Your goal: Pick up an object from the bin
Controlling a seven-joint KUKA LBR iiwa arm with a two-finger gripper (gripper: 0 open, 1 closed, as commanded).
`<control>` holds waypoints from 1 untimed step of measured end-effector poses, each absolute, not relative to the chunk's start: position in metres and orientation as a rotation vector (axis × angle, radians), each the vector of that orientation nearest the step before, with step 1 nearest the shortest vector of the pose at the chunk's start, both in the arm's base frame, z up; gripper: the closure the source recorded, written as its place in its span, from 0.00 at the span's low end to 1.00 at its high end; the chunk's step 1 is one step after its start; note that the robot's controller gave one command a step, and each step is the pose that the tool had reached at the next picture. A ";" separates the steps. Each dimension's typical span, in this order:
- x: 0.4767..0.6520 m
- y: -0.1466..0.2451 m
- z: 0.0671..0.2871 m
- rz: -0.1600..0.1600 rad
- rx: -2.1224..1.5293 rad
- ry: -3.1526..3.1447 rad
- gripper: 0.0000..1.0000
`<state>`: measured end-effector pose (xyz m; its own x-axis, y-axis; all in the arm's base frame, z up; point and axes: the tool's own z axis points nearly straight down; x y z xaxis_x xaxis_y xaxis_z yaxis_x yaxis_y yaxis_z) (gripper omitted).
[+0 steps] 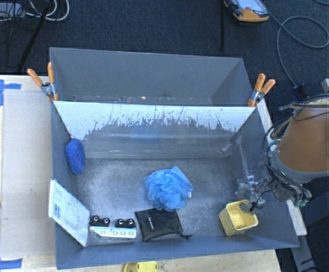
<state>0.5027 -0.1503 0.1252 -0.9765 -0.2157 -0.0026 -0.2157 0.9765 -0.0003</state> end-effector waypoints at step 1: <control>0.502 -0.150 0.124 0.002 -0.345 3.123 0.00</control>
Offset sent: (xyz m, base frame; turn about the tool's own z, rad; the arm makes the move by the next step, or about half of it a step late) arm 0.0000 0.0000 0.0000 0.0000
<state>0.5020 -0.1500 0.1243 -0.9759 -0.2180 0.0000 -0.2180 0.9759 0.0010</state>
